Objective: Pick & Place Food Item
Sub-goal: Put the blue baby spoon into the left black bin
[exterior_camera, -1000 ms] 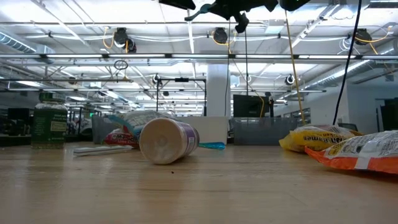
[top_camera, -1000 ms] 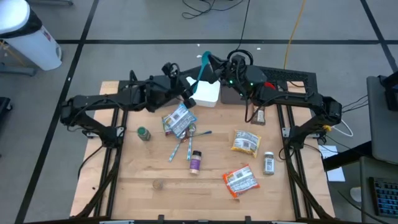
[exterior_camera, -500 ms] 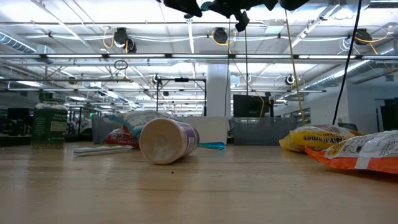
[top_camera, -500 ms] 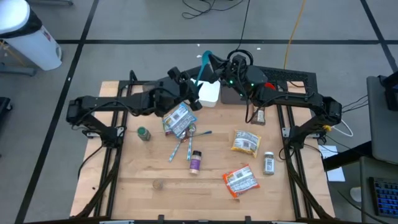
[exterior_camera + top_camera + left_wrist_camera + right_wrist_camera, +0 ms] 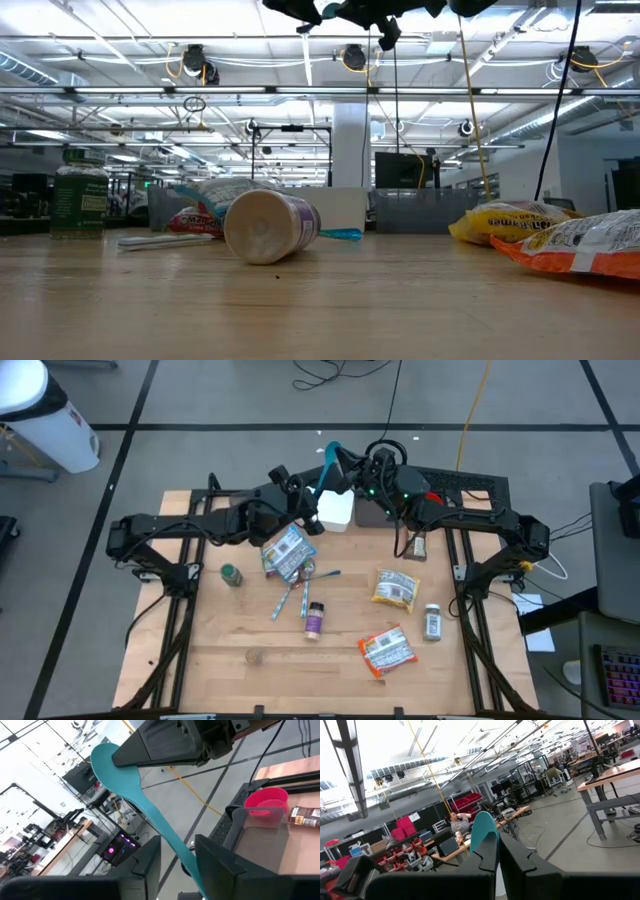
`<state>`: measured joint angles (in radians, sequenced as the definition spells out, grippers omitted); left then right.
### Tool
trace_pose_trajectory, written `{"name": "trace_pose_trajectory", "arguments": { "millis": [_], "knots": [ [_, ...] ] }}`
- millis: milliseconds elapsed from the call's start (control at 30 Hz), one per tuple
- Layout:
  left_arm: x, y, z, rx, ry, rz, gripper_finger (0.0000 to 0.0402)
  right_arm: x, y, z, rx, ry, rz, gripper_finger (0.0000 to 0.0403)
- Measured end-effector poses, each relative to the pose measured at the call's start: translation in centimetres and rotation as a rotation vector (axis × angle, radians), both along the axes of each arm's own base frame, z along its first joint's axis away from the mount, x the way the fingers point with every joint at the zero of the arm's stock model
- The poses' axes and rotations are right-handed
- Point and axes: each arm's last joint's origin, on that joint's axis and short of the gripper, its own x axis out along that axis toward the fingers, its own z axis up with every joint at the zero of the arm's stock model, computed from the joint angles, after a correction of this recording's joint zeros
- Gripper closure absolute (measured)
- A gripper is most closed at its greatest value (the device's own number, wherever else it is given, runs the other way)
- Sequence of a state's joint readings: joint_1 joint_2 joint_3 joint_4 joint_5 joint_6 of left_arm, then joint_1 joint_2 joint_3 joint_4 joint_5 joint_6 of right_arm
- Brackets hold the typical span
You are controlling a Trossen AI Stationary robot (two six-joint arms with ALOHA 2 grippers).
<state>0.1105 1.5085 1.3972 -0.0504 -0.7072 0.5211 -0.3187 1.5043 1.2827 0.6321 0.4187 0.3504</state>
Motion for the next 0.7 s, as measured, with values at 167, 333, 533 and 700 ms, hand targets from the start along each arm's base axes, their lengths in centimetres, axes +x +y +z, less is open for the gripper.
{"name": "trace_pose_trajectory", "arguments": {
  "millis": [167,333,533,700],
  "knots": [
    [0.0,0.5,-0.1,-0.027,-0.016,-0.022,0.0294,0.0,0.0,0.0,0.0,0.001,0.0,0.0403],
    [-0.1,0.8,-0.1,-0.052,-0.027,-0.033,0.0295,0.0,0.0,0.0,-0.001,0.002,0.001,0.0403],
    [-0.1,1.1,-0.3,-0.069,-0.026,-0.028,0.0295,0.0,0.0,0.0,-0.01,0.007,0.023,0.0403],
    [-0.2,1.2,-0.3,-0.073,-0.036,-0.009,0.0295,0.0,0.0,0.0,-0.01,0.006,0.025,0.0403]
  ]
}}
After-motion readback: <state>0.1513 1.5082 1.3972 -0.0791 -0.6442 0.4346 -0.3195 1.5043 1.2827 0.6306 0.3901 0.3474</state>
